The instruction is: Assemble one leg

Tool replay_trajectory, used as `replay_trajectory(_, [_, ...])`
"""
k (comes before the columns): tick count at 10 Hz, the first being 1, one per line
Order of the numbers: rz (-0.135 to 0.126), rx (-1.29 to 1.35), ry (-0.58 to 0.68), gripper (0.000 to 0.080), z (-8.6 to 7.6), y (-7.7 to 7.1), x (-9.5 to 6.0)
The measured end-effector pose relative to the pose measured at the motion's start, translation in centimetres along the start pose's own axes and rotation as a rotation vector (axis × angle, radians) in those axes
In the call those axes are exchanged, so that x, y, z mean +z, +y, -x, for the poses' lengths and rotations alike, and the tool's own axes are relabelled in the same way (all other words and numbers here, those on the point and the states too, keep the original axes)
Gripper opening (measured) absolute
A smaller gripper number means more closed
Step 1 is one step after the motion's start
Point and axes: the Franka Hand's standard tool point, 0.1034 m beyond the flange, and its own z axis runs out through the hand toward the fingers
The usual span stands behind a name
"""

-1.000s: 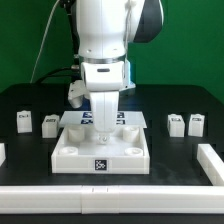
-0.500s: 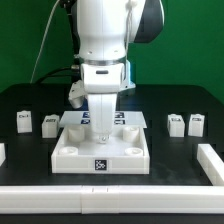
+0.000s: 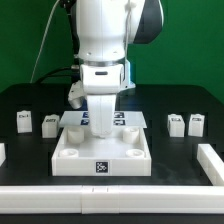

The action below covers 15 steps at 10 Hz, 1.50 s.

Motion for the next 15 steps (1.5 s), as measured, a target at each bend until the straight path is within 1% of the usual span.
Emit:
replay_trajectory(3, [0.010,0.000,0.000,0.0064,0.0,0.2,-0.1])
replay_trajectory(6, [0.013,-0.002,0.001,0.0064,-0.2,0.3,-0.1])
replay_trajectory(8, [0.021,-0.010,0.006,0.0064,-1.9,0.6,-0.1])
replay_trajectory(9, [0.034,-0.019,0.012,0.0064,-2.7,0.9,-0.2])
replay_trajectory(10, [0.038,-0.002,0.016,0.0064,-3.8,1.2,-0.4])
replay_trajectory(12, [0.039,-0.009,0.025,0.0063,-6.0,1.8,0.0])
replay_trajectory(13, [0.045,0.003,0.027,0.0063,-7.0,2.4,0.0])
replay_trajectory(14, [0.057,0.000,0.029,0.0063,-7.9,3.3,-0.1])
replay_trajectory(15, [0.068,-0.004,0.032,0.0063,-8.2,4.3,-0.2])
